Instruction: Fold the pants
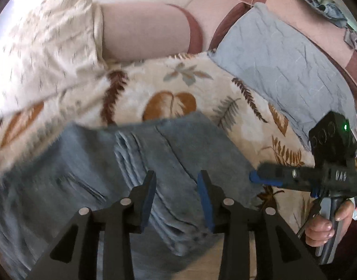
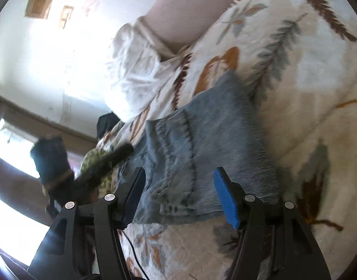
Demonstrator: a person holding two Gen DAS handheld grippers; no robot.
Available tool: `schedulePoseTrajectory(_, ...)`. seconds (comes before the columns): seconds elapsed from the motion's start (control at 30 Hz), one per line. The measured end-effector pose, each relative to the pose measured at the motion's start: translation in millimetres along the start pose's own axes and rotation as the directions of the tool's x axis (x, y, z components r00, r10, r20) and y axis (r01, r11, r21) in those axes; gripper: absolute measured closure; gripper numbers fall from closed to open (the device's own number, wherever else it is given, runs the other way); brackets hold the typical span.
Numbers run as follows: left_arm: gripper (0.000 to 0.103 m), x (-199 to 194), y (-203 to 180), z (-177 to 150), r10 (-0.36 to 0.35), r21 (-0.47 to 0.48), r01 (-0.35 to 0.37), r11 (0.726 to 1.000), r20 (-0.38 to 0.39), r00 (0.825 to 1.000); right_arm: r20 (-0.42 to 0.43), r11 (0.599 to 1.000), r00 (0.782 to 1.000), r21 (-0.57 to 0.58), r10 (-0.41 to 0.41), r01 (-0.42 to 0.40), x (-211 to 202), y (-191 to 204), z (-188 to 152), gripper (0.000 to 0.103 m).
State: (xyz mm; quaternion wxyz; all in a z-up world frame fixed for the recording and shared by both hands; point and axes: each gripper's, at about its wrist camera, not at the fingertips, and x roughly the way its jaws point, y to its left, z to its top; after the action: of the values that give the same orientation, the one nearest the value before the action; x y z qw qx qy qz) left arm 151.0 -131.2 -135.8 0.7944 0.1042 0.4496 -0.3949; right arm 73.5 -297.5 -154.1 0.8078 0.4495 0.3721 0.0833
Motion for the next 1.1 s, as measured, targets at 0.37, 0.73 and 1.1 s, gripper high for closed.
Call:
schedulePoseTrajectory(0.37,0.063,23,-20,-47,0.104,0.017,-0.103,0.995,-0.13,0.986,0.009,0.995,1.0,0.101,-0.013,0.012,-16,-29,6,0.042)
schedulePoseTrajectory(0.73,0.055,-3,-11,-67,0.138,-0.118,-0.139,0.983,-0.012,0.99,-0.13,0.992,0.984,0.014,-0.119,0.122,2,-27,-3,0.046)
schedulePoseTrajectory(1.1,0.006,-163,41,-163,0.695,-0.61,-0.453,0.651,0.24,0.677,0.067,0.972,0.993,-0.207,-0.101,0.113,-30,24,-13,0.042)
